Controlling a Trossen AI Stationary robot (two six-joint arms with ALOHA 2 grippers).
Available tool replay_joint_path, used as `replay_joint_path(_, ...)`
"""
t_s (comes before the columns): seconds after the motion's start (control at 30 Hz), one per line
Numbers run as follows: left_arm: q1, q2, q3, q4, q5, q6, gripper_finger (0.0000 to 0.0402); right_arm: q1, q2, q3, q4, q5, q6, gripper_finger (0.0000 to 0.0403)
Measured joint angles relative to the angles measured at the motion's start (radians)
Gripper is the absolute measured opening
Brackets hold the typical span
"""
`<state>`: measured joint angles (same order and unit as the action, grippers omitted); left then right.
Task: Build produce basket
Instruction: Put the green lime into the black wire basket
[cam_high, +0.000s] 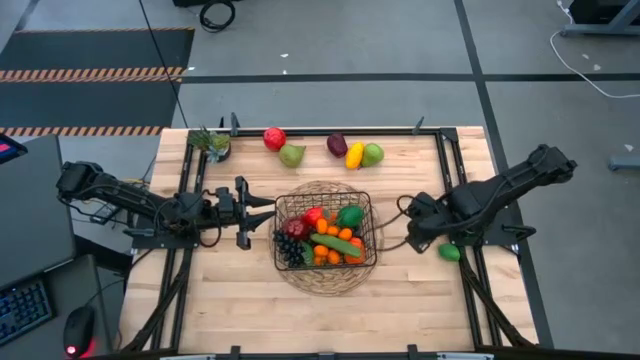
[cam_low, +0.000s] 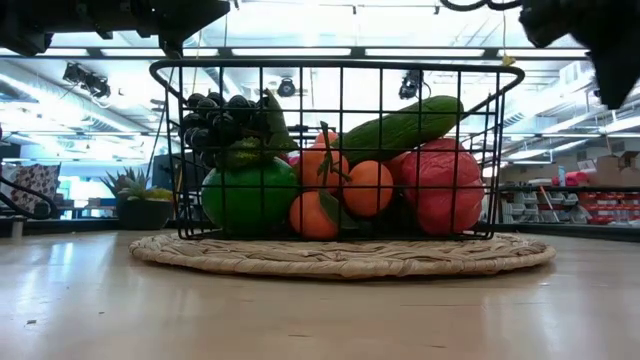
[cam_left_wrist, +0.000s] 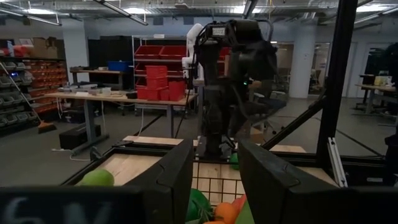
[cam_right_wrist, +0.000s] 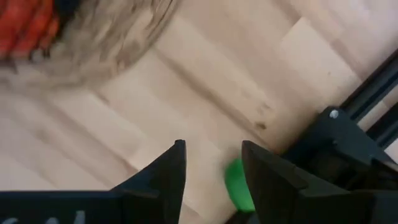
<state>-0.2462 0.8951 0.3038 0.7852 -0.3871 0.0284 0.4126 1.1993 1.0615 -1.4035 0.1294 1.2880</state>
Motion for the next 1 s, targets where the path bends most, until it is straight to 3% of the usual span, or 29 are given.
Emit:
replay_joint_path(0.37, 0.000, 0.000, 0.000, -0.013, 0.000, -0.018, 0.0132, 0.148, 0.146, 0.000, -0.036, -0.136, -0.128, 0.0236)
replay_joint_path(0.7, 0.000, 0.000, 0.000, -0.016, 0.000, -0.026, 0.0133, 0.251, 0.232, -0.001, -0.128, -0.205, -0.113, 0.0316)
replay_joint_path(1.0, 0.001, 0.000, 0.000, -0.016, 0.000, -0.045, 0.0133, 0.351, 0.274, -0.049, -0.079, -0.202, -0.002, 0.0323)
